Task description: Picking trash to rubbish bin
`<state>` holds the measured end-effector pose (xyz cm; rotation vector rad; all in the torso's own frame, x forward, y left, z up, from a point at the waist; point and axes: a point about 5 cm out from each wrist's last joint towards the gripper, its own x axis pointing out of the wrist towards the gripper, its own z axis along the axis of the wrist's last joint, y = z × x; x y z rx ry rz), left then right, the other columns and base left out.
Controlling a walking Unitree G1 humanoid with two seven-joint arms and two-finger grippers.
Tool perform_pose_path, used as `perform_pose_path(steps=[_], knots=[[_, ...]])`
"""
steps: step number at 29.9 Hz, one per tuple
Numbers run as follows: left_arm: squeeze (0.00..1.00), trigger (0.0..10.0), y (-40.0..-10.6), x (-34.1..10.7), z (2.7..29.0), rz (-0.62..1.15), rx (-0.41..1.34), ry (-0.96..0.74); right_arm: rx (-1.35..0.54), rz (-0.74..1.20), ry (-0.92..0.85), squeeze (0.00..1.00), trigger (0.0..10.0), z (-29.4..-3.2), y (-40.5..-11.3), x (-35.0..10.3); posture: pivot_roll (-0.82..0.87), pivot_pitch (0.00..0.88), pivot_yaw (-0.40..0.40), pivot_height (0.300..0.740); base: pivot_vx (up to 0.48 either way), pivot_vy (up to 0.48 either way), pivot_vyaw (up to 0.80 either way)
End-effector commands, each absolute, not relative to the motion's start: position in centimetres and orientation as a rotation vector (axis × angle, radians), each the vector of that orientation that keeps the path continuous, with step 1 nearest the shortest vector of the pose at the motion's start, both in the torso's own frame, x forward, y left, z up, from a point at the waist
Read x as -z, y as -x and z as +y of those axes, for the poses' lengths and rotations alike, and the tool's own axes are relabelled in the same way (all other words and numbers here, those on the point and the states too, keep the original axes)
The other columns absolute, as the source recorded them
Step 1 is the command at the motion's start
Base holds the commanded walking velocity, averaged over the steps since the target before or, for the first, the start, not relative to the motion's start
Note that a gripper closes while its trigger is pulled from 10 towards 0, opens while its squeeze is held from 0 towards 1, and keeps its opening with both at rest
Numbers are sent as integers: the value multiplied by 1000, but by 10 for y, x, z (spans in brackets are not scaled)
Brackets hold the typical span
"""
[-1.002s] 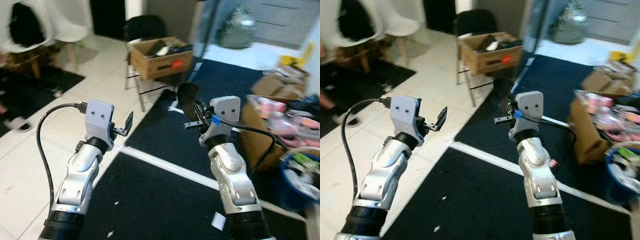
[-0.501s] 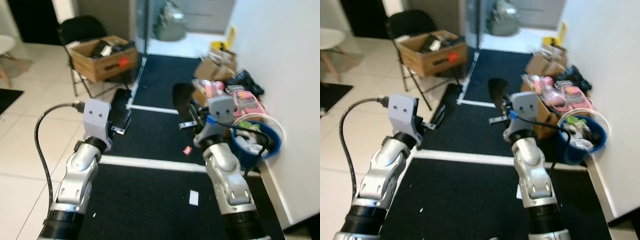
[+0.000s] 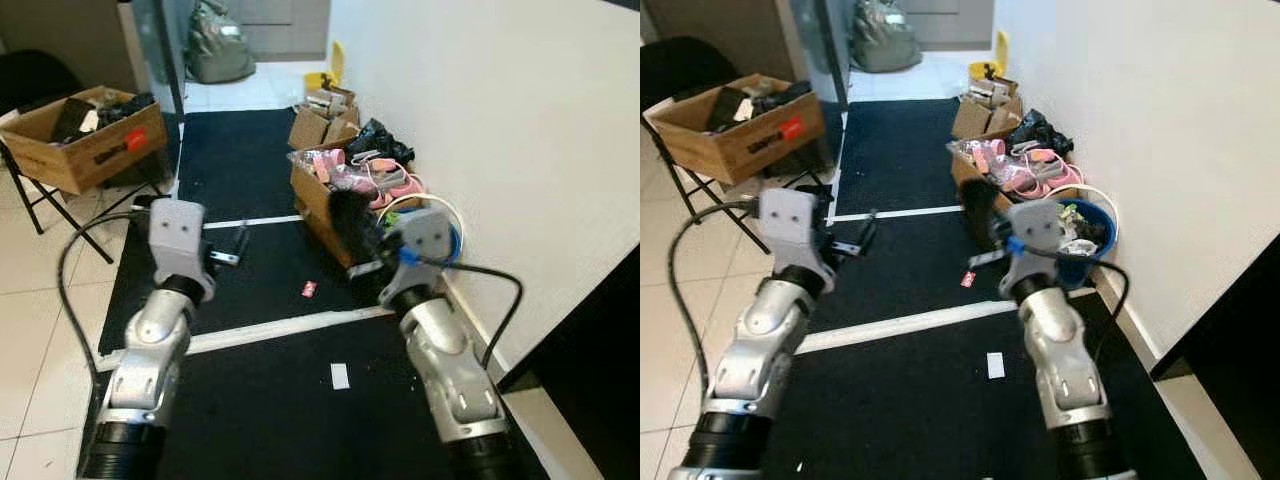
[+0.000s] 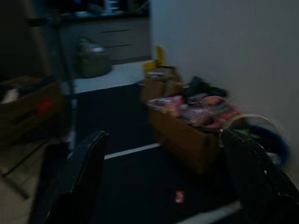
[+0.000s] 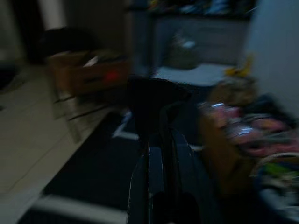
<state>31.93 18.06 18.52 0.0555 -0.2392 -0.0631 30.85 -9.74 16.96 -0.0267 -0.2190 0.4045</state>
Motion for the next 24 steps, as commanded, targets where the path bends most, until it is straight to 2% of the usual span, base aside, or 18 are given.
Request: perform_pose_path(steps=[1,5,6,12,14,17,19,24], knots=[[0,10000,-322,-183,190,-213,31,-74,-445,-189,25,0,10000,-92,-307,-163,-39,91,14,740,0,0,0],[0,10000,-324,-185,200,-207,15,-103,-460,-179,51,0,10000,-90,-306,-160,-37,100,16,740,0,0,0],[0,10000,-327,-190,212,-215,10,-141,-461,-174,43,0,10000,-89,-306,-159,-32,98,14,740,0,0,0],[0,10000,-336,-210,239,-244,-3,-195,-463,-175,46,0,10000,-89,-306,-159,-30,98,16,740,0,0,0],[0,10000,-345,-230,252,-275,4,-230,-461,-177,41,0,10000,-90,-307,-159,-19,104,7,740,0,0,0],[0,10000,-349,-240,255,-290,7,-239,-462,-178,45,0,10000,-90,-307,-159,-19,104,7,740,0,0,0],[0,10000,-360,-263,256,-337,35,-247,-442,-182,41,0,10000,-93,-309,-159,-13,101,9,740,0,0,0],[0,10000,-364,-268,253,-348,60,-261,-440,-183,49,0,10000,-94,-309,-159,-19,103,14,740,0,0,0]])
